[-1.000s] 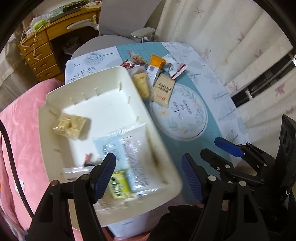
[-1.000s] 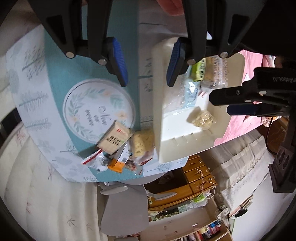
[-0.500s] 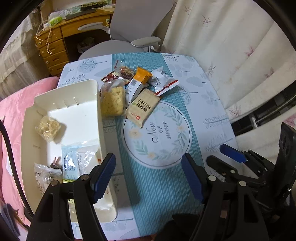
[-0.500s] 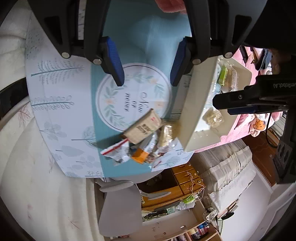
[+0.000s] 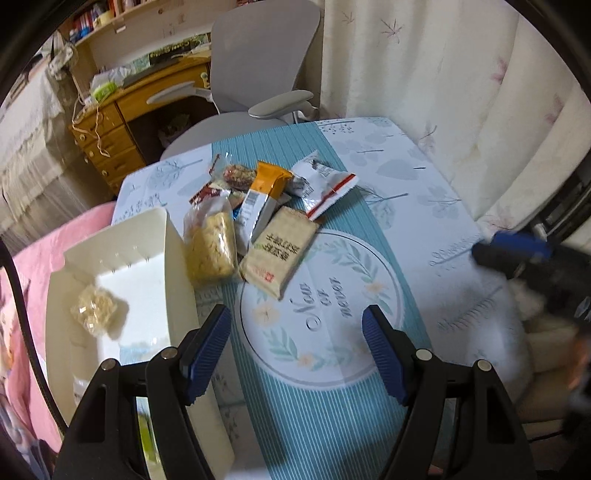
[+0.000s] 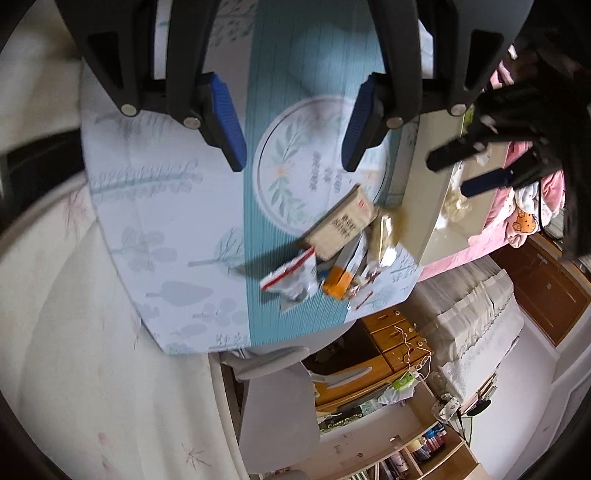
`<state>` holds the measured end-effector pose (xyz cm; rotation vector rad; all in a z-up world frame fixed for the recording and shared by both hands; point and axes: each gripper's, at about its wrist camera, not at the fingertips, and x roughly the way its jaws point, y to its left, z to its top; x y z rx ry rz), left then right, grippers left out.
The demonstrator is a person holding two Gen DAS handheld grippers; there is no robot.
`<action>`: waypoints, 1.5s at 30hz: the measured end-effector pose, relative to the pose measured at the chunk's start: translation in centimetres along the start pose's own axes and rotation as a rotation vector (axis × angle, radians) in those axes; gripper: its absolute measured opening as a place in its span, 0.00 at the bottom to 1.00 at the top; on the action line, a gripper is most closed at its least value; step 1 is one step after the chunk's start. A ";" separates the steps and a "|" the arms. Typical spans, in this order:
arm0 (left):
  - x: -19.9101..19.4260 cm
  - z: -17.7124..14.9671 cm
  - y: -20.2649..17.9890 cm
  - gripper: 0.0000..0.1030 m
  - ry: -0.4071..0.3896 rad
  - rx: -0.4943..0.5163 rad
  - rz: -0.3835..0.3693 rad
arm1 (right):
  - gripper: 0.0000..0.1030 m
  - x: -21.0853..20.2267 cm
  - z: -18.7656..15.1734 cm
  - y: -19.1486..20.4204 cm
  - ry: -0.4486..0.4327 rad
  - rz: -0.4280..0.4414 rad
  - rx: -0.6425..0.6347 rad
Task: Organize snacks
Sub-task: 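Grasp the tan printed biscuit packet with the left tool while the right tool grasps a white-red wrapper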
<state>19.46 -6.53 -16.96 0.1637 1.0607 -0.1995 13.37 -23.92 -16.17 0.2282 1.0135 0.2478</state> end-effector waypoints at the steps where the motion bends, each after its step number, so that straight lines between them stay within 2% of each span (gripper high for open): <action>1: 0.7 0.2 -0.2 0.70 -0.005 0.006 0.013 | 0.59 0.1 1.0 -0.3 0.001 0.004 0.003; 6: 4.4 1.4 -0.9 0.70 0.002 0.017 0.068 | 0.68 1.5 5.5 -1.3 0.048 0.049 0.041; 13: 9.5 3.1 -1.7 0.70 0.048 0.022 0.175 | 0.68 5.9 11.6 -2.6 0.138 0.144 0.116; 17: 12.0 3.8 -2.1 0.70 0.085 0.031 0.201 | 0.68 9.6 14.2 -3.0 0.195 0.143 0.146; 24: 15.0 5.6 -1.6 0.70 0.161 0.060 0.186 | 0.68 15.1 16.6 -3.8 0.281 0.104 0.172; 28: 16.5 6.5 -0.6 0.70 0.215 0.040 0.169 | 0.68 17.6 17.2 -4.2 0.330 0.078 0.192; 32: 18.2 6.8 0.9 0.70 0.266 0.006 0.117 | 0.68 19.6 17.3 -4.1 0.394 0.096 0.227; 37: 18.8 6.9 1.4 0.70 0.269 0.010 0.104 | 0.68 21.8 17.0 -3.8 0.449 0.118 0.284; 40: 19.0 7.2 1.7 0.70 0.272 0.007 0.081 | 0.68 23.0 16.8 -3.5 0.489 0.090 0.300; 45: 19.3 7.2 2.4 0.68 0.288 -0.017 0.033 | 0.68 23.8 17.1 -2.6 0.492 0.085 0.284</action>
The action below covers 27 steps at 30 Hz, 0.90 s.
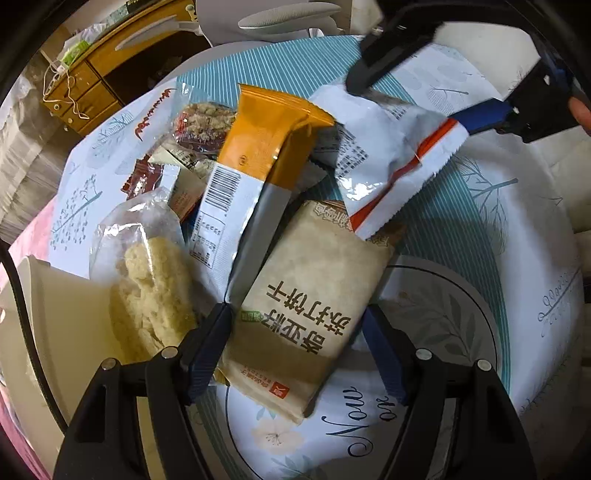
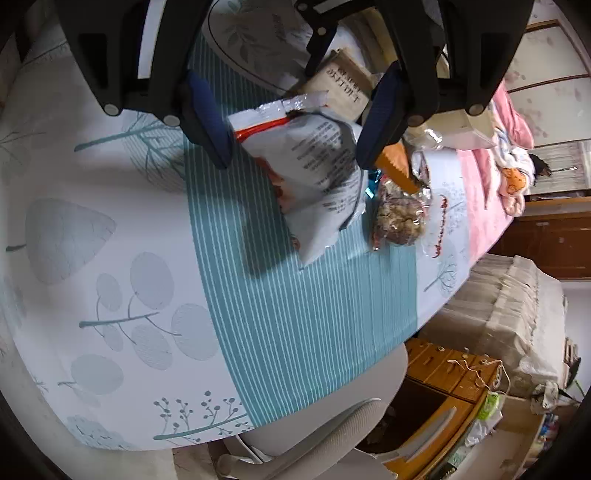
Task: Organize snacks
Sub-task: 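Grasp the tan printed biscuit packet with the left tool while the right tool grasps a white-red wrapper, then carry both packets over the white tray and open both tools to drop them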
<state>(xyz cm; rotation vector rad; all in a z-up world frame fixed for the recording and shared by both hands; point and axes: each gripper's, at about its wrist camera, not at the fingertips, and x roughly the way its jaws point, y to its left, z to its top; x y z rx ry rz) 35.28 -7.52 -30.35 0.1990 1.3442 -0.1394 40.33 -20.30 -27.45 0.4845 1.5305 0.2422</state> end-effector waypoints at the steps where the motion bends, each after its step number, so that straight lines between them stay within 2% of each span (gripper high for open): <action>1: 0.2 0.0 0.4 0.65 0.011 -0.008 -0.021 | 0.68 0.0 0.0 0.2 -0.002 0.002 -0.006; 3: 0.2 -0.1 0.6 0.62 0.023 -0.020 -0.057 | 0.68 0.2 0.3 0.7 -0.009 -0.005 -0.019; 7: 0.1 -0.5 -0.1 0.54 0.013 -0.004 -0.053 | 0.69 0.8 0.6 1.2 -0.003 -0.002 -0.031; 12: 0.0 -0.7 -0.3 0.53 -0.003 -0.006 -0.051 | 0.71 1.3 0.7 1.6 -0.003 -0.019 -0.036; 19: -0.4 -2.0 -1.2 0.52 0.003 -0.008 -0.053 | 0.65 0.9 -0.4 -0.3 0.026 -0.032 0.022; 27: -1.0 -4.4 -1.9 0.51 0.066 -0.045 -0.071 | 0.62 -1.4 -3.8 -4.0 0.022 -0.096 0.154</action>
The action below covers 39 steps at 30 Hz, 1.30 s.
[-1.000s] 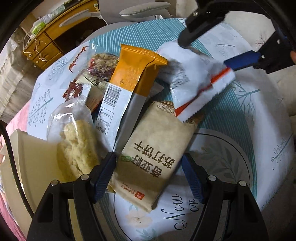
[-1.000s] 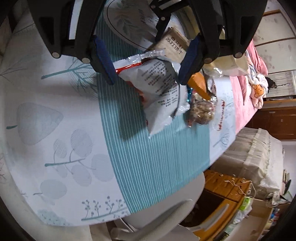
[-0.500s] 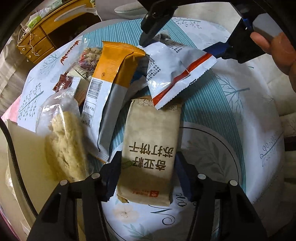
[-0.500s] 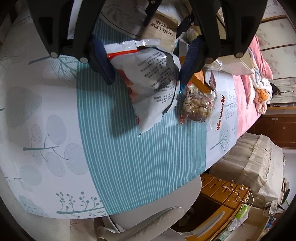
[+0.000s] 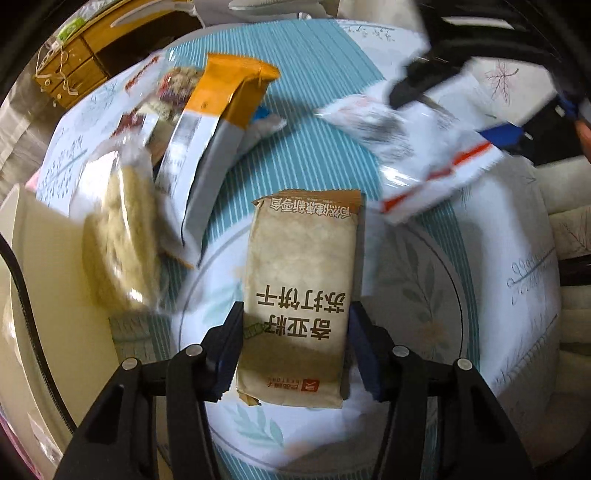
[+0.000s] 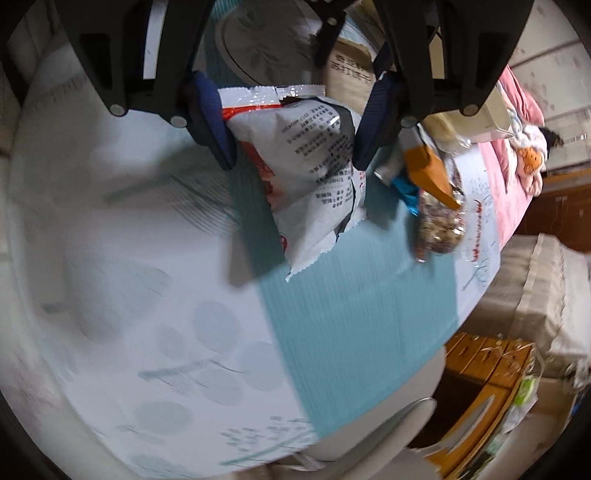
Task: Organize snacks
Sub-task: 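Carry both packets over the white tray and open both tools to drop them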
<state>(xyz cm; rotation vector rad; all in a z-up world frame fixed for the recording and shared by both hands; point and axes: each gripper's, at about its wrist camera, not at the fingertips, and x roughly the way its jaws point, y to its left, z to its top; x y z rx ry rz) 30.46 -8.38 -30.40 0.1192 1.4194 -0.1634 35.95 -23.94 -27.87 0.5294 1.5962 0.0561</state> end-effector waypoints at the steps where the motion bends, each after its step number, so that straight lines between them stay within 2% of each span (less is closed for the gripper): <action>1: -0.1 -0.3 0.0 0.51 0.006 -0.004 0.000 | 0.62 -0.1 -0.3 -0.4 0.005 -0.004 0.009; 6: -1.1 -2.1 -0.4 0.51 0.034 -0.011 -0.010 | 0.60 -1.3 -3.2 -3.2 0.033 -0.020 0.073; 11: -3.7 -4.4 -1.1 0.51 0.013 0.020 -0.006 | 0.60 -2.9 -6.5 -5.0 0.030 -0.018 0.107; 19: -8.7 -8.9 -2.4 0.51 -0.039 0.049 -0.033 | 0.60 -4.4 -11.4 -6.4 0.018 0.033 0.135; 23: -10.6 -10.3 -2.7 0.51 -0.032 0.029 -0.054 | 0.60 -4.7 -13.8 -6.3 0.031 0.052 0.131; 31: -14.2 -12.4 -0.2 0.51 -0.099 0.006 -0.130 | 0.60 -5.6 -18.3 -6.1 0.032 0.094 0.125; 39: -17.6 -13.8 4.1 0.51 -0.176 0.014 -0.194 | 0.60 -6.4 -23.0 -3.8 -0.014 0.110 0.127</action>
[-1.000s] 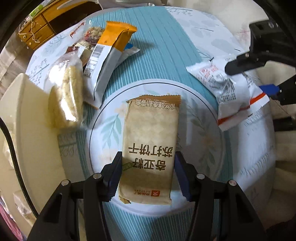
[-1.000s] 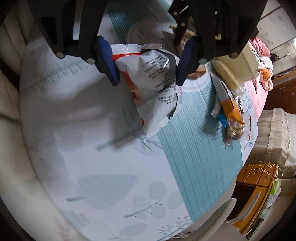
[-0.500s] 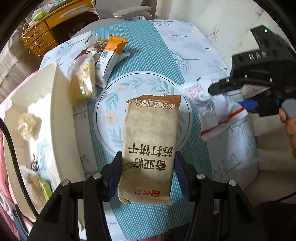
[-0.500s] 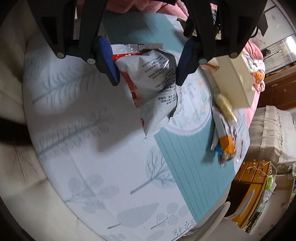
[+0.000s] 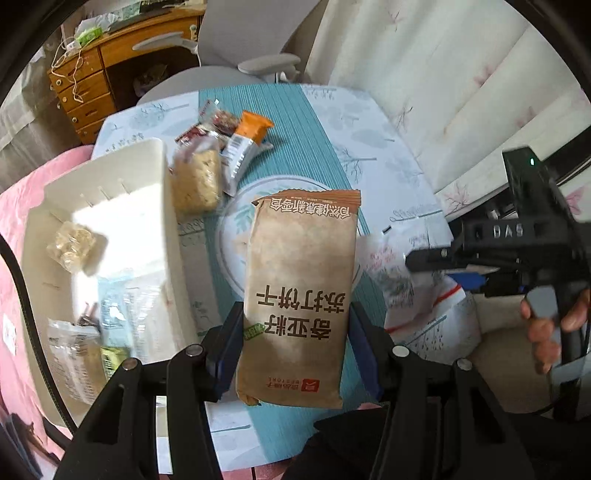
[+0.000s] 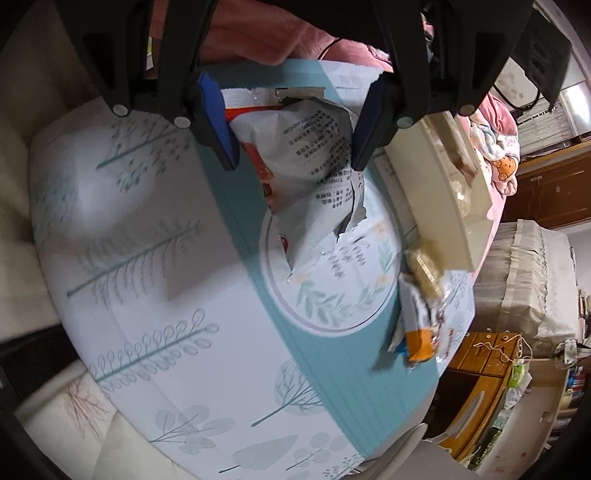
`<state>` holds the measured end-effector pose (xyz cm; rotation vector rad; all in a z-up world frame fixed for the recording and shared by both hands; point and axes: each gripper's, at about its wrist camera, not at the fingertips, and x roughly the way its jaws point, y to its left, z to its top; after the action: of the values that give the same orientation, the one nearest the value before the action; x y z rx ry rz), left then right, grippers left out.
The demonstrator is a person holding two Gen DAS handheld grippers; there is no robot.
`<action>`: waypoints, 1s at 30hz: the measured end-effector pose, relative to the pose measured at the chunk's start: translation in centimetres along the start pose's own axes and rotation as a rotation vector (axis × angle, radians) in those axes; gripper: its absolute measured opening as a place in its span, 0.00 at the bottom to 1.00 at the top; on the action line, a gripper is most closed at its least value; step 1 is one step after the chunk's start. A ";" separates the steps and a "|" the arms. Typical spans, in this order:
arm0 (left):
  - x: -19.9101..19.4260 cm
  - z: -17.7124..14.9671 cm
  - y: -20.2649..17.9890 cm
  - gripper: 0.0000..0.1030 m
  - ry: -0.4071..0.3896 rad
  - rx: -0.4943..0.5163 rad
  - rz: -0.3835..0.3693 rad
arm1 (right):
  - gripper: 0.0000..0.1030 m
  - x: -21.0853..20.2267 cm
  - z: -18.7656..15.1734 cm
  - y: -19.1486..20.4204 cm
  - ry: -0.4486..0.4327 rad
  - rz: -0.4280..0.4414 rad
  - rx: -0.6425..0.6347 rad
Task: Organize snacks
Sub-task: 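Carry both packets over the white tray and open both tools to drop them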
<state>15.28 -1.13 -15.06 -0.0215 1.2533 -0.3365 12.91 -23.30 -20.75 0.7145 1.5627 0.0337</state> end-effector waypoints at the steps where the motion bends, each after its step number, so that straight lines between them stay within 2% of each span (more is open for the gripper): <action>1: -0.6 -0.1 0.7 0.51 -0.003 -0.001 -0.002 | 0.60 0.0 -0.7 0.4 -0.011 -0.003 0.002; 8: -4.2 -0.8 5.9 0.52 -0.045 -0.018 -0.043 | 0.60 0.4 -5.3 4.4 -0.063 0.014 0.003; 17: -7.6 -2.0 13.3 0.52 -0.110 -0.054 -0.107 | 0.60 1.0 -9.6 11.0 -0.184 0.059 -0.068; 24: -9.2 -2.6 18.6 0.52 -0.137 -0.031 -0.092 | 0.61 2.2 -12.3 16.5 -0.310 0.126 -0.154; 30: -10.1 -2.4 22.6 0.52 -0.151 -0.035 -0.062 | 0.61 3.4 -13.9 20.8 -0.372 0.165 -0.218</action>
<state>15.70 23.37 -10.93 -0.1140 1.1109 -0.3595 9.08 0.40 -12.76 0.6338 1.1236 0.1809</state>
